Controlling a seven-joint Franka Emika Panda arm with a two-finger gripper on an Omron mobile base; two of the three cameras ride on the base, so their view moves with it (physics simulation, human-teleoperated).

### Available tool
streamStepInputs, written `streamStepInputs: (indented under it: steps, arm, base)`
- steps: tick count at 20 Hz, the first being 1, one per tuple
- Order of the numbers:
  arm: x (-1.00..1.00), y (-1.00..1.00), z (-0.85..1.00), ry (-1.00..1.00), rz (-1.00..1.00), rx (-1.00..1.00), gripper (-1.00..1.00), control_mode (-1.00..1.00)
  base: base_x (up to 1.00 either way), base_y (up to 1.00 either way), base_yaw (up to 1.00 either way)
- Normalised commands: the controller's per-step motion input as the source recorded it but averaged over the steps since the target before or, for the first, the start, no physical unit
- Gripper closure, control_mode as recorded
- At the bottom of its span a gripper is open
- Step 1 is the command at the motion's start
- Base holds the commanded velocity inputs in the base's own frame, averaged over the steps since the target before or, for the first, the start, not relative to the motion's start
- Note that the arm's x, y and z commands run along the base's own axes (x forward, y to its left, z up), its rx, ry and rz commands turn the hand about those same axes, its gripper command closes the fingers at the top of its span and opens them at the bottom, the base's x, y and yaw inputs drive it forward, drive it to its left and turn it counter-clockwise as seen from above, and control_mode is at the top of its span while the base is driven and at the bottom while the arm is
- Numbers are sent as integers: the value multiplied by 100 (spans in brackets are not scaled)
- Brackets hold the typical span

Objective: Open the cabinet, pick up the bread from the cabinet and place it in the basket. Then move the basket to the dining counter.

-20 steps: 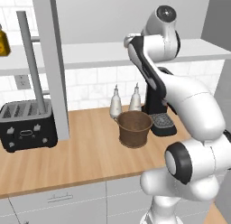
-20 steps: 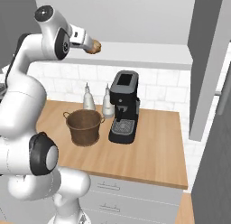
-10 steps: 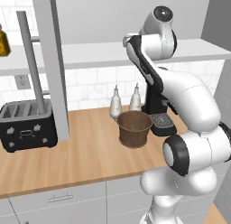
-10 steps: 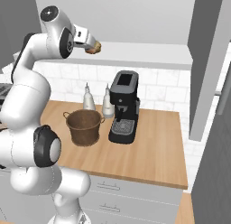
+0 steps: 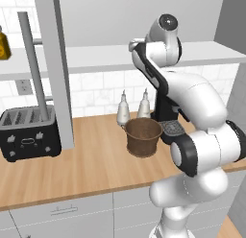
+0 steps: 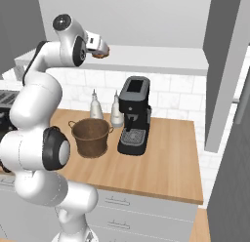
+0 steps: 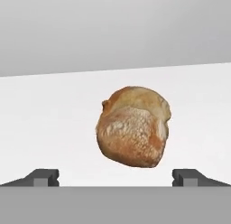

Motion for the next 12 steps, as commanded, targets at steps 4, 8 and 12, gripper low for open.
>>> streamStepInputs:
  steps: [4,8,12]
  arm:
    - [11,-8,0,-1,0,-1,-100,-100]
    - [19,-6,0,-1,0,-3,-100,-100]
    - [39,-1,0,-2,0,-2,-100,-100]
  base:
    - [0,0,0]
    - [0,0,0]
    - [0,0,0]
